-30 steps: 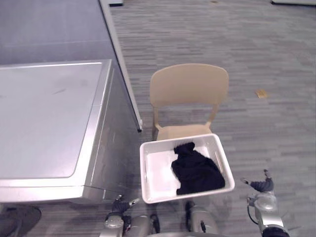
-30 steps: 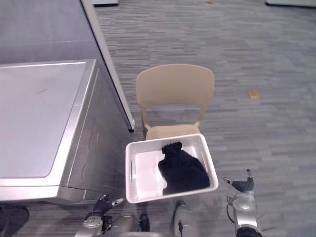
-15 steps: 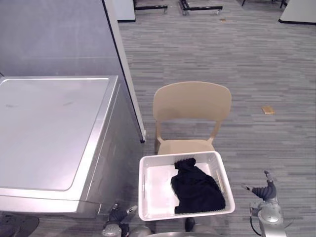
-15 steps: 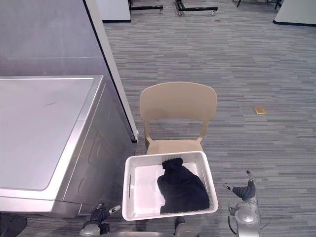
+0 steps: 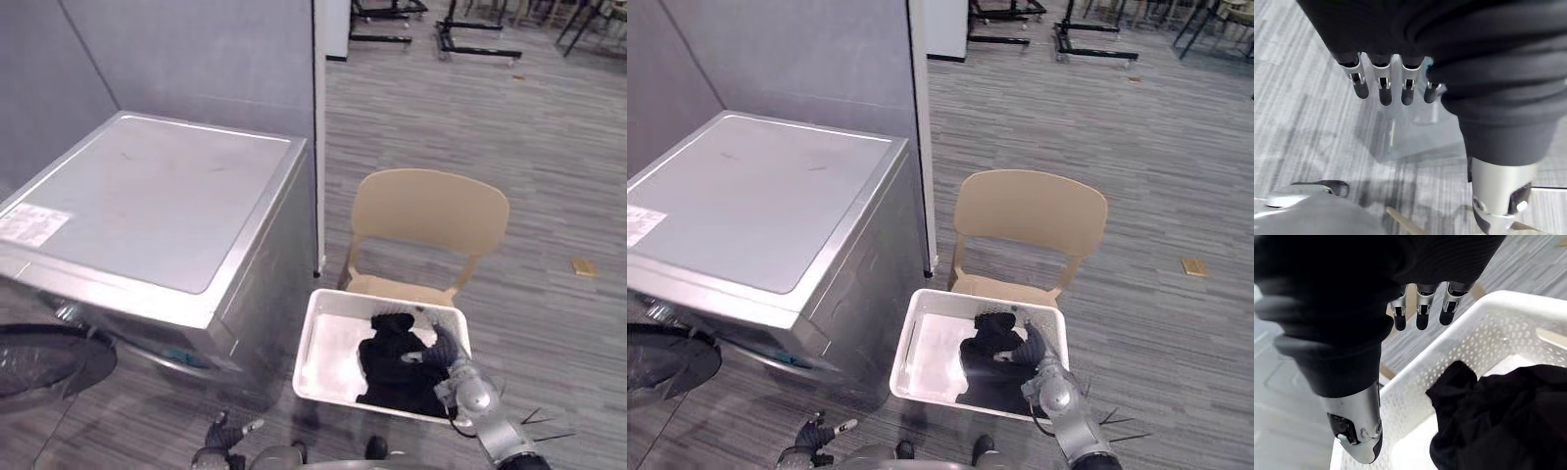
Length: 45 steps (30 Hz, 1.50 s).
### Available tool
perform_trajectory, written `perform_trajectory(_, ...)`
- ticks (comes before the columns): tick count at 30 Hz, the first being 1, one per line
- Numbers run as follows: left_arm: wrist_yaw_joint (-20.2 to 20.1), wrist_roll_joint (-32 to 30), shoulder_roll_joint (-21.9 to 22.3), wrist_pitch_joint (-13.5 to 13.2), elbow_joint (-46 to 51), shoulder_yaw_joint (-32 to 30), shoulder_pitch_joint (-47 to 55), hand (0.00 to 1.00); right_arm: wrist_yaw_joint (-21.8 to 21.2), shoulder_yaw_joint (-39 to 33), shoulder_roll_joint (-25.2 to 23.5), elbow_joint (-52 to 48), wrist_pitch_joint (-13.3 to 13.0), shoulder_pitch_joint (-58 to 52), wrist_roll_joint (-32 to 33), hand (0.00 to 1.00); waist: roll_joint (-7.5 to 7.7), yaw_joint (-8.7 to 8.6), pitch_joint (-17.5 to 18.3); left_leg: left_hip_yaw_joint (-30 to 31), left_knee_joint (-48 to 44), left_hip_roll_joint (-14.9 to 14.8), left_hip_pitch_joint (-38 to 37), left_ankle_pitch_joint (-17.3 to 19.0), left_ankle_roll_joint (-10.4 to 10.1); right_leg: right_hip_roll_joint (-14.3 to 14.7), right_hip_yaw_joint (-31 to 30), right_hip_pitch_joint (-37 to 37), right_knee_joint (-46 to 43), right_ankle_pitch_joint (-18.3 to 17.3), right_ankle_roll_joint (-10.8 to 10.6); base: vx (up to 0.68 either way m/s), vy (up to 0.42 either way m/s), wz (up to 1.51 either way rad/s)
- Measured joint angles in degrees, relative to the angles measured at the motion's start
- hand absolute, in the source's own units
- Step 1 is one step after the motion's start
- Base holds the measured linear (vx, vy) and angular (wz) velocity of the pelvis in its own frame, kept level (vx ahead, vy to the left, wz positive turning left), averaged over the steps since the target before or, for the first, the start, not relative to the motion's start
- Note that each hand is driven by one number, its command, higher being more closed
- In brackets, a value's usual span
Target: Pick up the laundry basket with both hands and put the clothes into the washing machine.
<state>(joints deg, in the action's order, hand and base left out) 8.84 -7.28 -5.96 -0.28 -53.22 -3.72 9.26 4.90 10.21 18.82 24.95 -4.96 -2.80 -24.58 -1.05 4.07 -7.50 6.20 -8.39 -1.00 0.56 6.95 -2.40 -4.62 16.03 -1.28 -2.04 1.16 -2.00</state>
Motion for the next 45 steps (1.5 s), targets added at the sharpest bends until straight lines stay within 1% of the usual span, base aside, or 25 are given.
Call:
perform_trajectory(2,0.1,0.0,-0.2,0.0,-0.4,0.9,0.3,0.0,0.1,1.5,1.2,3.6,0.0,2.5,-1.6,0.0,-1.01,0.2,-1.1,0.9,-0.4,0.2,2.0,-0.4,-0.6,-0.5,1.4,1.7,-1.6,-0.4,0.5,-0.14,-0.021,0.35)
perform_trajectory(3,0.1,0.0,-0.1,-0.1,-0.4,1.1,0.2,0.0,0.3,1.7,2.0,6.5,0.1,5.6,-2.6,0.0,-1.22,0.11,-2.6,1.0,-1.5,0.2,3.5,-0.6,-0.9,-1.2,1.7,3.9,-4.7,-1.3,0.6,-0.2,-0.008,0.26)
perform_trajectory(4,0.1,0.1,0.0,-0.1,-0.4,1.2,-0.4,0.0,0.8,1.7,2.7,8.8,0.4,8.0,-3.4,0.0,-1.82,0.15,-4.1,1.1,-2.9,0.4,5.2,-0.7,-1.1,-1.7,2.0,6.0,-7.4,-2.2,0.9,-0.21,-0.006,0.23)
perform_trajectory(6,0.4,0.3,0.0,-0.2,-0.4,1.3,-1.7,0.0,2.4,1.8,4.0,13.2,1.8,12.3,-4.5,0.0,-3.04,0.28,-7.2,1.4,-5.6,1.3,8.7,-1.1,-1.4,-3.7,2.6,11.4,-14.2,-4.3,1.1,-0.19,-0.006,0.21)
perform_trajectory(8,1.7,1.4,0.0,-0.3,-0.3,1.1,-2.4,0.0,3.2,2.9,4.3,14.4,4.0,14.5,-5.8,0.0,-3.0,0.3,-9.4,0.6,-8.0,2.0,12.8,-1.4,-1.2,-6.0,2.6,17.4,-21.7,-7.4,1.7,-0.17,-0.037,0.21)
perform_trajectory(10,2.2,2.3,0.1,-0.3,-0.1,1.0,-3.3,0.0,4.0,3.3,4.3,14.4,4.5,15.9,-5.9,0.0,-2.92,0.5,-11.3,-0.6,-9.6,1.8,14.4,-1.3,-1.1,-7.0,2.7,19.5,-25.0,-9.0,2.3,-0.14,-0.085,0.12)
perform_trajectory(11,2.7,3.1,0.3,-0.4,1.1,1.0,-4.3,0.0,5.0,3.9,4.3,14.4,5.5,18.2,-5.9,0.0,-2.75,0.78,-12.0,-2.0,-11.6,1.3,17.9,-1.3,-1.1,-7.5,2.6,23.4,-27.7,-9.6,2.9,-0.14,-0.09,0.04)
perform_trajectory(13,3.0,4.6,0.3,-0.9,2.3,0.8,-5.7,0.0,5.6,3.9,4.4,14.7,5.9,21.0,-5.8,0.0,-2.76,1.26,-13.1,-2.5,-12.9,0.8,21.1,-1.3,-1.2,-7.7,2.6,26.7,-29.2,-9.8,3.2,-0.13,-0.091,-0.01)
perform_trajectory(14,3.7,5.1,0.3,-1.4,3.6,0.8,-7.2,0.0,6.4,4.2,4.4,15.5,6.5,24.0,-5.7,0.0,-2.7,1.47,-14.9,-2.7,-13.9,0.6,23.1,-1.4,-1.3,-8.1,2.9,28.8,-30.7,-10.0,3.6,-0.14,-0.102,0.03)
perform_trajectory(18,4.0,6.8,1.0,-1.9,5.5,-1.5,-8.6,0.0,7.5,5.8,4.3,17.1,7.5,28.1,-5.2,0.0,-2.61,1.44,-15.7,-3.7,-15.8,-0.1,27.9,-1.5,-1.4,-9.0,3.6,33.4,-33.5,-10.8,4.4,-0.07,-0.072,0.15)
perform_trajectory(19,4.0,7.0,1.2,-2.0,5.5,-2.2,-9.1,0.0,7.6,6.1,4.3,17.1,7.8,29.0,-5.2,1.0,-2.52,1.4,-16.3,-3.8,-15.9,-0.1,28.5,-1.5,-1.5,-9.6,4.0,34.0,-34.5,-11.3,4.2,-0.01,-0.078,0.25)
perform_trajectory(23,4.0,7.8,1.5,-2.0,5.6,-4.5,-9.3,0.0,8.2,6.1,4.2,16.9,7.8,30.6,-4.6,1.0,-2.22,1.59,-16.6,-4.0,-16.5,-0.3,29.1,-1.6,-1.7,-10.5,4.7,34.6,-36.3,-12.9,4.4,0.02,-0.063,0.15)
perform_trajectory(27,3.9,7.8,1.9,-2.1,6.0,-5.9,-9.3,0.0,8.8,5.2,4.2,15.0,7.8,31.5,-0.1,1.0,-2.07,1.59,-16.7,-4.7,-16.7,-0.6,28.4,-2.0,-1.6,-10.6,4.6,34.1,-36.5,-13.3,4.2,0.07,-0.037,-0.02)
perform_trajectory(29,3.9,7.8,2.1,-2.0,6.1,-5.9,-9.3,0.0,8.8,4.9,4.2,12.4,7.9,31.2,2.0,1.0,-1.64,1.48,-16.9,-4.9,-16.7,-0.7,27.1,-2.0,-1.6,-10.6,4.7,32.8,-36.6,-13.4,4.3,0.08,-0.027,-0.02)
perform_trajectory(32,3.9,7.9,2.8,-2.0,7.7,-5.8,-9.3,0.0,9.0,2.3,4.3,3.2,7.7,28.7,5.4,1.0,-1.13,1.44,-17.1,-4.8,-16.7,-0.9,24.5,-1.4,-1.6,-10.6,5.5,29.7,-36.3,-14.3,3.9,0.06,-0.034,0.04)
perform_trajectory(33,3.8,8.3,3.1,-2.0,8.3,-5.8,-9.3,0.0,9.2,0.3,4.2,-1.8,7.5,27.3,7.6,1.0,-1.02,1.42,-17.0,-4.7,-16.6,-1.0,23.2,-1.1,-1.7,-10.6,5.7,28.4,-36.1,-14.8,3.5,0.04,-0.018,0.05)
perform_trajectory(35,3.8,8.9,3.1,-1.9,8.3,-5.8,-9.3,0.0,9.8,-1.3,3.9,-5.6,7.2,26.0,10.6,1.0,-0.71,1.34,-16.9,-4.8,-16.5,-1.0,22.0,-0.8,-1.8,-10.5,5.8,27.1,-35.8,-15.2,3.3,0.02,-0.006,0.01)
perform_trajectory(36,3.8,8.9,3.0,-1.7,8.3,-5.8,-9.2,0.0,10.0,-2.8,3.3,-8.4,6.8,24.5,12.4,1.0,-0.16,1.36,-16.5,-4.8,-16.2,-1.0,21.0,-0.6,-1.7,-10.5,5.8,26.2,-35.7,-15.6,2.9,0.0,0.0,0.0)
perform_trajectory(37,3.8,8.9,2.9,-1.5,8.3,-5.9,-9.1,0.0,10.1,-4.3,2.3,-10.5,6.4,22.9,14.0,1.0,0.39,1.34,-16.1,-4.9,-15.9,-1.0,20.3,-0.5,-1.8,-10.4,5.9,25.4,-35.4,-15.7,2.9,0.04,0.001,0.01)
perform_trajectory(38,3.8,8.9,2.6,-1.2,8.3,-6.0,-8.8,0.0,10.4,-6.4,0.2,-13.7,5.7,20.2,16.7,1.0,1.43,1.25,-15.1,-4.9,-15.1,-1.1,19.2,-0.5,-1.8,-10.2,6.1,24.3,-34.6,-15.8,2.8,0.04,-0.003,0.01)
perform_trajectory(39,3.8,8.9,2.5,-1.2,8.3,-6.0,-8.6,0.0,10.5,-6.7,-0.2,-14.2,5.5,19.7,17.2,1.0,1.68,1.24,-14.7,-4.9,-14.8,-1.1,18.9,-0.5,-1.8,-10.1,6.1,24.0,-34.5,-15.8,2.8,0.06,-0.003,0.0)
perform_trajectory(40,3.8,8.9,2.4,-1.1,8.2,-6.0,-8.1,0.0,10.7,-8.1,-2.1,-16.3,5.2,17.4,19.2,1.0,2.49,1.15,-13.4,-4.9,-13.8,-1.1,17.7,-0.5,-1.8,-9.9,6.2,23.0,-33.5,-15.8,2.8,0.08,0.001,-0.02)
perform_trajectory(43,3.7,8.9,2.5,-0.4,7.6,-6.0,-6.4,0.0,11.4,-10.1,-5.6,-19.5,3.6,12.9,23.7,1.0,3.44,0.75,-9.8,-4.9,-11.0,-1.4,14.4,-0.5,-1.7,-8.9,6.3,19.6,-30.2,-15.2,1.9,0.11,0.023,-0.1)
perform_trajectory(44,3.7,8.9,2.5,-0.1,7.2,-6.0,-5.4,0.0,11.4,-10.3,-6.2,-19.6,2.9,11.8,24.5,1.0,3.53,0.68,-8.0,-5.3,-9.3,-1.6,12.6,-0.5,-1.6,-8.1,6.0,18.2,-28.0,-14.5,1.3,0.15,0.056,-0.21)
perform_trajectory(45,3.6,8.9,2.5,0.0,6.6,-6.0,-5.3,0.0,11.2,-10.3,-6.2,-19.5,2.9,11.5,24.4,1.0,3.52,0.64,-7.3,-5.4,-8.6,-1.7,11.9,-0.5,-1.6,-7.8,5.8,17.4,-27.0,-14.1,1.2,0.15,0.075,-0.22)
